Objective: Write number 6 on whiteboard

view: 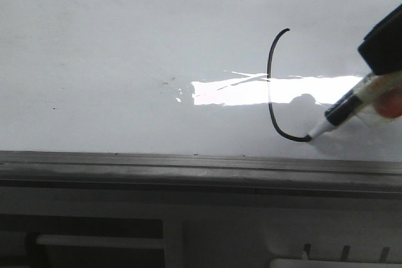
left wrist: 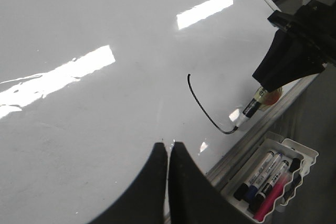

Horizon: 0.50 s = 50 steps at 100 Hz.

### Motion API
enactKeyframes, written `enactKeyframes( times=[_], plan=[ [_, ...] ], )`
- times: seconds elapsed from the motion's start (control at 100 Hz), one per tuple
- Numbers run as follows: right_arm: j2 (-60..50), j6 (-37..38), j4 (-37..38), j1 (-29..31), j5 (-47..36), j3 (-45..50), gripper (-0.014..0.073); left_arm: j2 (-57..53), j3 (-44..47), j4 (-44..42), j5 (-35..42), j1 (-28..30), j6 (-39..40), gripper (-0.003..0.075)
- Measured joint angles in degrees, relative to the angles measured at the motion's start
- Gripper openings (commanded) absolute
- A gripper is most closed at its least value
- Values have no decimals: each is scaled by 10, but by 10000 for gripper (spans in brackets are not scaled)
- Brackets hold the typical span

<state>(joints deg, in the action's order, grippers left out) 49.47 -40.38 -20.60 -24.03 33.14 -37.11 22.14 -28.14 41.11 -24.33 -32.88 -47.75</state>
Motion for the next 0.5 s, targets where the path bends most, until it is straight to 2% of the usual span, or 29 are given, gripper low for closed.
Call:
enactKeyframes(
  times=[0.17,0.39,0.5],
  plan=[
    [-26,42,50,-1,-35,0,-64,0,0,0,0,0,0,-19],
    [-3,43,42,-2,-56,-19,-64,0,1,4,0,0,0,-19],
    [18,44,38,-26,-70,-28,-64,0,1,12,0,0,0,-19]
  ],
)
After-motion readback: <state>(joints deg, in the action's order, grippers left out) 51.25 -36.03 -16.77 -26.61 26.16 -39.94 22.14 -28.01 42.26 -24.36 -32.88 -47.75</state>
